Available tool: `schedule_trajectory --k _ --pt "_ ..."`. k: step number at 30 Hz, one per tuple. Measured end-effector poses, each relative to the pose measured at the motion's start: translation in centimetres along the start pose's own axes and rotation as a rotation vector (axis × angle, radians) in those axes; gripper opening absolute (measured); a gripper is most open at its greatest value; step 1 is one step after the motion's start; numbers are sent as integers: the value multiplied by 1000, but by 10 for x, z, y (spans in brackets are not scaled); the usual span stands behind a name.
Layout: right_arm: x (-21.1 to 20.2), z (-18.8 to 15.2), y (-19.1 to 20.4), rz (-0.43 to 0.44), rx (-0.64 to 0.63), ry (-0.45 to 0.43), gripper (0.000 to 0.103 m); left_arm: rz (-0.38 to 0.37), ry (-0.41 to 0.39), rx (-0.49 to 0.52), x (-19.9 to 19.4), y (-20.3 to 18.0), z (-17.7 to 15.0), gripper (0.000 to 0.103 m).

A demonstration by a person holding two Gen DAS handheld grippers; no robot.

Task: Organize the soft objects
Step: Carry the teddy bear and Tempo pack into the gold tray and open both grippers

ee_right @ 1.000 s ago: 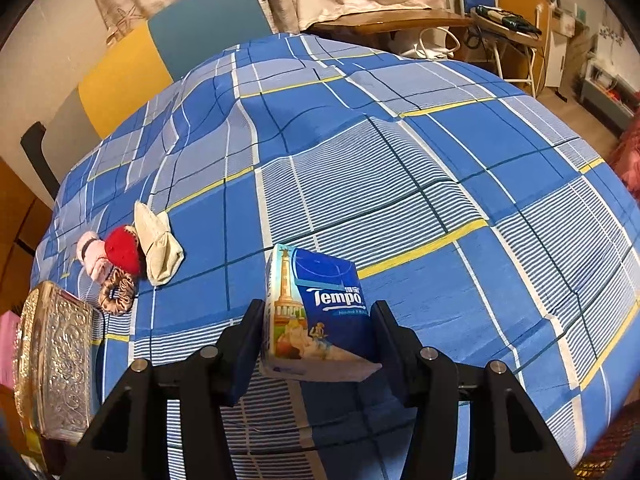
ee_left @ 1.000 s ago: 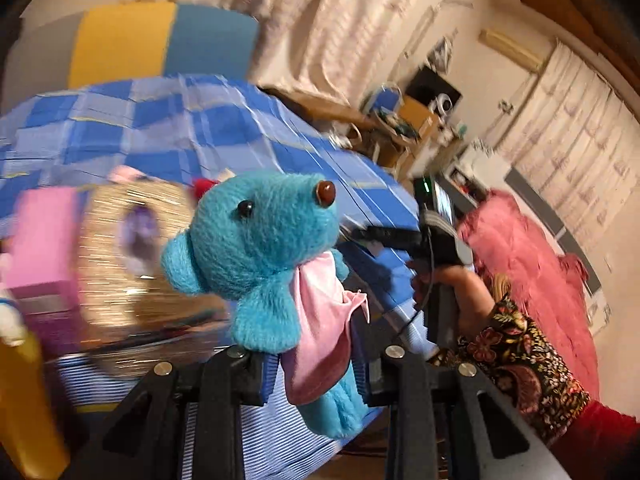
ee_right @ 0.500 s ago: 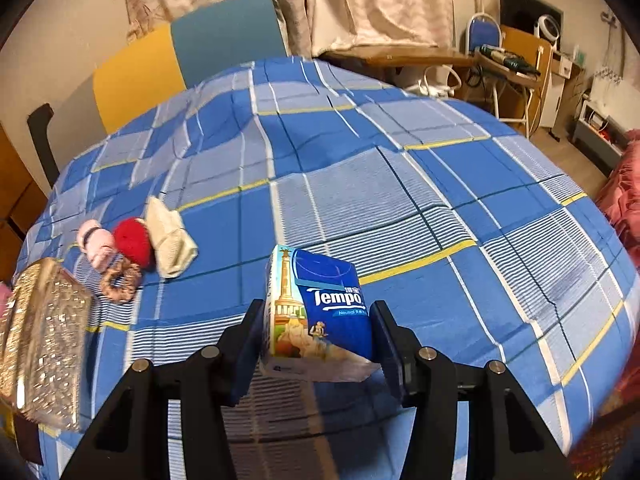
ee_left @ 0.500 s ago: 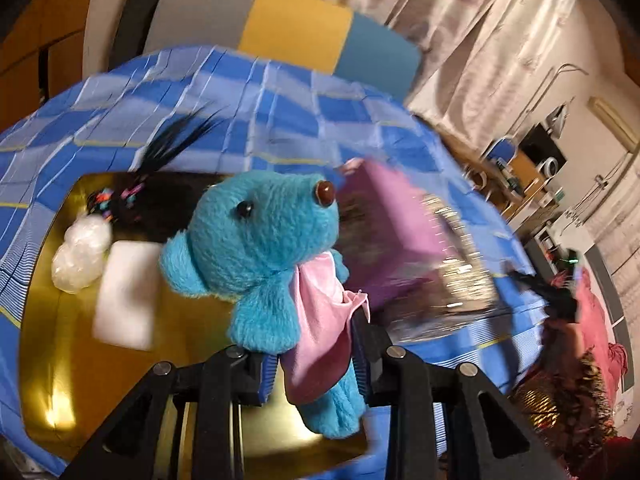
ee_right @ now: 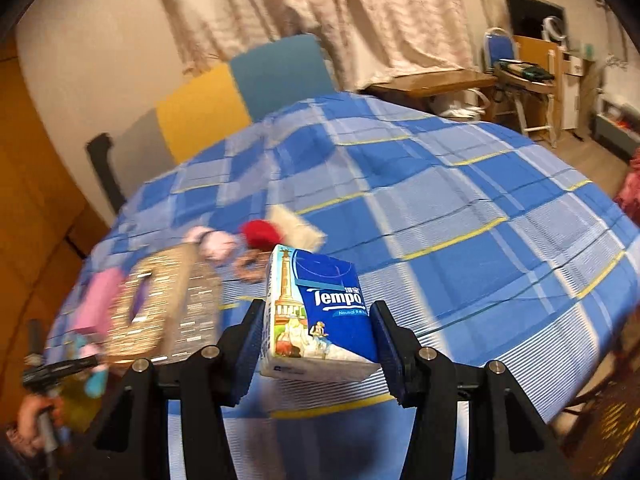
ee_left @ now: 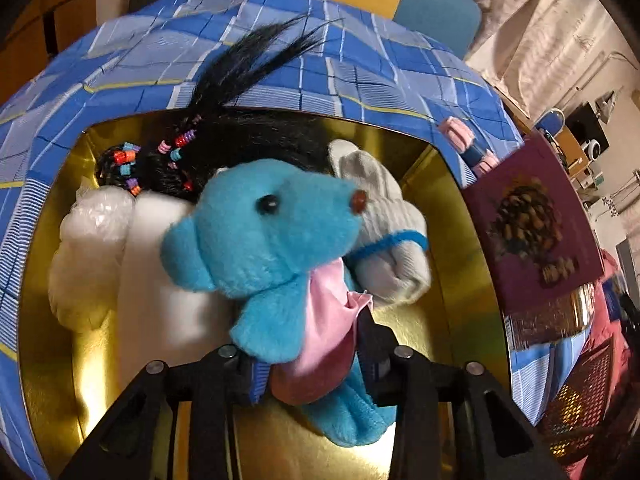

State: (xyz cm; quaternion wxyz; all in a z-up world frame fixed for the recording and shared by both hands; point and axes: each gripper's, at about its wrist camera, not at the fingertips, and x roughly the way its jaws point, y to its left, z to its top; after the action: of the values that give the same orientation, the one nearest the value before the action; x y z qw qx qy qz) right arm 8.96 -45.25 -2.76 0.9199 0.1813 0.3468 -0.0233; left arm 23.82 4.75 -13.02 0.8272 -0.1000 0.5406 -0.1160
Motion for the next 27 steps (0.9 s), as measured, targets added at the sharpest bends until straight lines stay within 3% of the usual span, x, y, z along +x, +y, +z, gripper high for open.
schedule_trajectory --k 2,6,10,17,22,27 --pt "-5 -5 24 59 -19 2 53 -9 -14 -12 -4 0 2 47" --pt "-11 -13 82 146 -110 0 53 -58 -24 7 -18 -4 -1 49" --pt "-4 -26 137 237 -200 34 53 -84 -57 22 -39 3 -9 59" --pt "22 -63 220 386 -299 132 53 -109 -157 -14 -84 27 -26 59" --pt "45 -88 266 423 -359 211 53 -32 -315 -105 -127 57 -46 59" --pt "79 -110 304 354 -406 277 53 53 -400 -179 -150 80 -63 59"
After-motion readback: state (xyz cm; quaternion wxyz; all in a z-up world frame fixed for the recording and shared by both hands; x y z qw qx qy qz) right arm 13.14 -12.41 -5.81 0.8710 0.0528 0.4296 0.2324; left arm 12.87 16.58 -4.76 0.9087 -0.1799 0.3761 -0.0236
